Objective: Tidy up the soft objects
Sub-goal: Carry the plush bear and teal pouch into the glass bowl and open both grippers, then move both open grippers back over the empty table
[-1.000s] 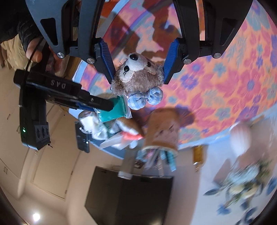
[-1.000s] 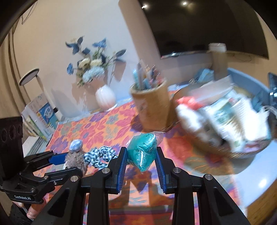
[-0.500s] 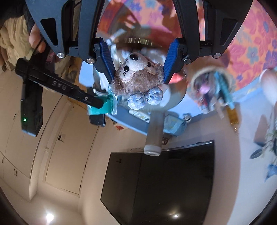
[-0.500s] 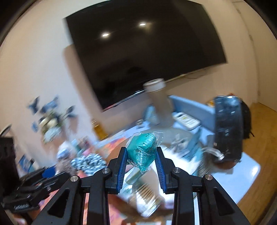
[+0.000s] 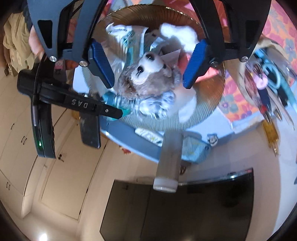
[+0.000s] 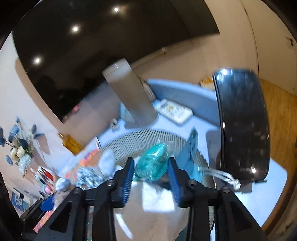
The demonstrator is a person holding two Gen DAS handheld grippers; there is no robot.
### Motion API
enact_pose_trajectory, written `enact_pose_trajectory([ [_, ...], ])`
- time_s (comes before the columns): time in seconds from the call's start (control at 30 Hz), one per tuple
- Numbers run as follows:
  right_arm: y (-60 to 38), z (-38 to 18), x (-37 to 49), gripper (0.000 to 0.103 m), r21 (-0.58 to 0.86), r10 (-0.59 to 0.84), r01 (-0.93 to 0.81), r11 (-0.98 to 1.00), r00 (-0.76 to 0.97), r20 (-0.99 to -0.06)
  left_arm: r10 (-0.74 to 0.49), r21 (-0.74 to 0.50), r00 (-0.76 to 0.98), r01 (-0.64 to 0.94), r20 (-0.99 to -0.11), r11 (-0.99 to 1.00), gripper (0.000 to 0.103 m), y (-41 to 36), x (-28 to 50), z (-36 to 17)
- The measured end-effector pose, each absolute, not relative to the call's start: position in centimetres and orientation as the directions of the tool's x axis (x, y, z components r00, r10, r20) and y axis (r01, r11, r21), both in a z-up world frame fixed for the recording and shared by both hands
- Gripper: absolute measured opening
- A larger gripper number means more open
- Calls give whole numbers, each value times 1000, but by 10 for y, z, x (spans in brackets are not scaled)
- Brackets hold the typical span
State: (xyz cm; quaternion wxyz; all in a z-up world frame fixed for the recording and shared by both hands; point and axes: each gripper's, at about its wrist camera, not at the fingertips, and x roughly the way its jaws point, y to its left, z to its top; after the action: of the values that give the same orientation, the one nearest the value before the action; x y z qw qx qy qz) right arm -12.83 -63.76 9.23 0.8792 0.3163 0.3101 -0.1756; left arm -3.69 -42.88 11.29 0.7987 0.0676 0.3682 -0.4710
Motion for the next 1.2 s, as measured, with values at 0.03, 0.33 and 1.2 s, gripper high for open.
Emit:
enact_pose_trajectory([
  [0.03,-638,88,-130,55,453,-105,509,732,741,-663,-696,-235,278,804,-662,545,76,-428,-38,110],
  [0.33,-628,100,-174,66,482,-128,511,712,769,-627,-672,-235,229,817,-705,526,95,-400,-57,102],
  [1.2,-449,126,-163,67,440,84,245,864,791,-606,-521,-180,535,562,-666,807,96,-149,-78,125],
])
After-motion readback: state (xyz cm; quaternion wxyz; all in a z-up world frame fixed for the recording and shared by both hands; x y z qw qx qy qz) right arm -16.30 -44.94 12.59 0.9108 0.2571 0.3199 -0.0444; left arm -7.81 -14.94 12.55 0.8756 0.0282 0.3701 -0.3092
